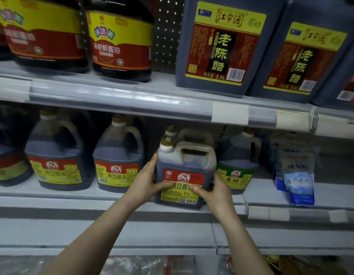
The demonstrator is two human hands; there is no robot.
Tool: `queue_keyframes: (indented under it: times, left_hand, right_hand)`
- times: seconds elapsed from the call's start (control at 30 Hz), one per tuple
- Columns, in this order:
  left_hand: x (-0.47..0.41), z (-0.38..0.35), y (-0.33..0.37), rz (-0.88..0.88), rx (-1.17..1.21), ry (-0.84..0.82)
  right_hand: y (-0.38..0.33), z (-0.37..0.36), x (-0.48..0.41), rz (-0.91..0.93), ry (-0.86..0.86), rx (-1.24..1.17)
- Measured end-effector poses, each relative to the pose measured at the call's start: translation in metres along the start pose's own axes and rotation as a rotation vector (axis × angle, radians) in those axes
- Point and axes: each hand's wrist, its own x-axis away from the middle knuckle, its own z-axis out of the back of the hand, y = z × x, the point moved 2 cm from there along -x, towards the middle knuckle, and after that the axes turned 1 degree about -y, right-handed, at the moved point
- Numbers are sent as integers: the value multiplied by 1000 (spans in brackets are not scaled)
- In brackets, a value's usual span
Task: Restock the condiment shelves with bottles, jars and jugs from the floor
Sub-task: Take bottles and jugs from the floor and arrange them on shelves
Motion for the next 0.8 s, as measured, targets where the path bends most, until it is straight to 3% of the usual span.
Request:
queue_keyframes:
  times: [0.23,0.8]
  left_hand:
    - [-2,-8,-18,83,-109,-102]
    - [-30,-16,-18,216,-127,47]
  right_hand:
    - [7,-7,-5,-90,-77,-46]
    - [8,-17,-41,-144,-89,-40]
